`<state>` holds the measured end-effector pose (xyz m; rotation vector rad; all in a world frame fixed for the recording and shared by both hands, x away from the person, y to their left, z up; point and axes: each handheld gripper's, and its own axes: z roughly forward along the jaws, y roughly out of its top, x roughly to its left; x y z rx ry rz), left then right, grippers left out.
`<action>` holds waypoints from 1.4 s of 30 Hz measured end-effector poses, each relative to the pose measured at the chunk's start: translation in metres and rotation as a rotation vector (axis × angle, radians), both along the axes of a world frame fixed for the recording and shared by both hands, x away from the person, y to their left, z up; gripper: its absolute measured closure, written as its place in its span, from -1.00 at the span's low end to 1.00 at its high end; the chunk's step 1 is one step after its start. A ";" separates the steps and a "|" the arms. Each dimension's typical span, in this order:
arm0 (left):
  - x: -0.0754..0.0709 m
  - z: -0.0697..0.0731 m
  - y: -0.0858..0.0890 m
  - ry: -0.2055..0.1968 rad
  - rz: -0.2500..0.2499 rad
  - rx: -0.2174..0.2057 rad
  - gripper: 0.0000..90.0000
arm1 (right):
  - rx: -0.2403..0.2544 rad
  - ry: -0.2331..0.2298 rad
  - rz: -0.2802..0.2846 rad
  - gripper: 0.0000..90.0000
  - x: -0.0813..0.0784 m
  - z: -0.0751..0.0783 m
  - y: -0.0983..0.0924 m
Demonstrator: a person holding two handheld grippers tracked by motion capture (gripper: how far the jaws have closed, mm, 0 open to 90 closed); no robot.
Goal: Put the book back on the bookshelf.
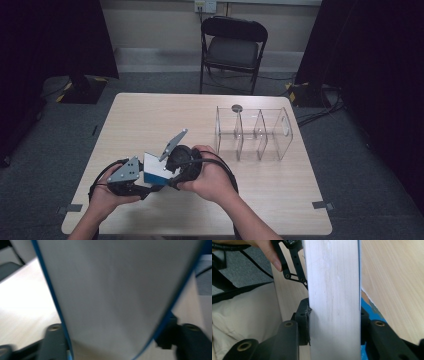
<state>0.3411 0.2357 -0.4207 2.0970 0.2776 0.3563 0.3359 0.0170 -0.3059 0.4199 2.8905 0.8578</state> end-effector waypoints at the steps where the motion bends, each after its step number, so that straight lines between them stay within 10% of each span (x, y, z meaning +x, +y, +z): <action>1: 0.000 0.000 0.000 0.004 0.003 -0.001 0.01 | 0.006 -0.009 0.006 0.29 0.001 0.000 -0.001; 10: 0.003 0.008 -0.003 -0.008 0.030 -0.021 0.21 | 0.210 -0.093 0.021 -0.24 0.005 -0.001 -0.026; 16: 0.003 0.019 0.007 0.016 0.080 -0.042 0.28 | 0.421 -0.162 -0.153 -0.43 0.012 0.014 -0.081; 23: 0.008 0.021 0.024 0.054 0.156 -0.100 0.34 | 0.384 -0.160 -0.234 -0.51 0.012 -0.010 -0.099; 33: 0.014 0.019 0.034 0.092 0.269 -0.153 0.35 | 0.206 -0.027 -0.313 -0.59 0.008 -0.137 -0.112; 42: 0.011 0.018 0.032 0.082 0.276 -0.160 0.35 | 0.176 -0.092 -0.359 -0.66 0.003 -0.190 -0.118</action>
